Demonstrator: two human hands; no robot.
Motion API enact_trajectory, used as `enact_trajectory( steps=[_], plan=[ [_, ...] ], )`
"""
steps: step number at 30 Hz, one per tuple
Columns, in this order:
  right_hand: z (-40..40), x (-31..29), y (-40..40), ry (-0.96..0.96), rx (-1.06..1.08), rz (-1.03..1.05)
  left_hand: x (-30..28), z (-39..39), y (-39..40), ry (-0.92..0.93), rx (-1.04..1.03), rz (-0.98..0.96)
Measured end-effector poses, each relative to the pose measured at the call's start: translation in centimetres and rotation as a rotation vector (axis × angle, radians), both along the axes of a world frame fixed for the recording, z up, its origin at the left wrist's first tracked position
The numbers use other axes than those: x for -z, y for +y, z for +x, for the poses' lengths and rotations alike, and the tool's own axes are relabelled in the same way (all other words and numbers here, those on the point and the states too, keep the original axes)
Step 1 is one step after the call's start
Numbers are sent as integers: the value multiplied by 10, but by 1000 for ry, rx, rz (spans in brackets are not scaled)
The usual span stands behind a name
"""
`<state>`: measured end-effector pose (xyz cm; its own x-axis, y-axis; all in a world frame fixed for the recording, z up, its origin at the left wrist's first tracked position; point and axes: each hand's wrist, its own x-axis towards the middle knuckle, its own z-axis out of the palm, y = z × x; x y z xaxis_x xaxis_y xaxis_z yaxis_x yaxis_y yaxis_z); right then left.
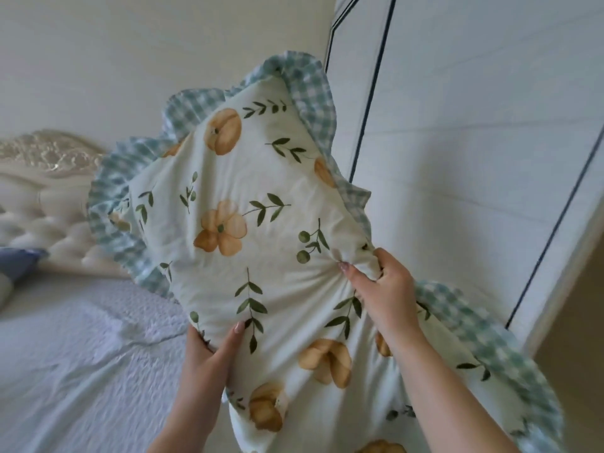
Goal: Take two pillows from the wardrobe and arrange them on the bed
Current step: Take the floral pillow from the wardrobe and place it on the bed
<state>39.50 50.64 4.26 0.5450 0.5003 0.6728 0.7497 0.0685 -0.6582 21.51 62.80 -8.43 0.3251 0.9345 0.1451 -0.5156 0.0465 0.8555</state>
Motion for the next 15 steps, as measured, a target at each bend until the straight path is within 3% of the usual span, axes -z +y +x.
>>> enact_trajectory(
  steps=[8, 15],
  plan=[
    [47, 59, 148, 135, -149, -215, 58, 19, 101, 78, -102, -127],
    [124, 99, 317, 301, -285, -322, 94, 87, 237, 102, -239, -259]
  ],
)
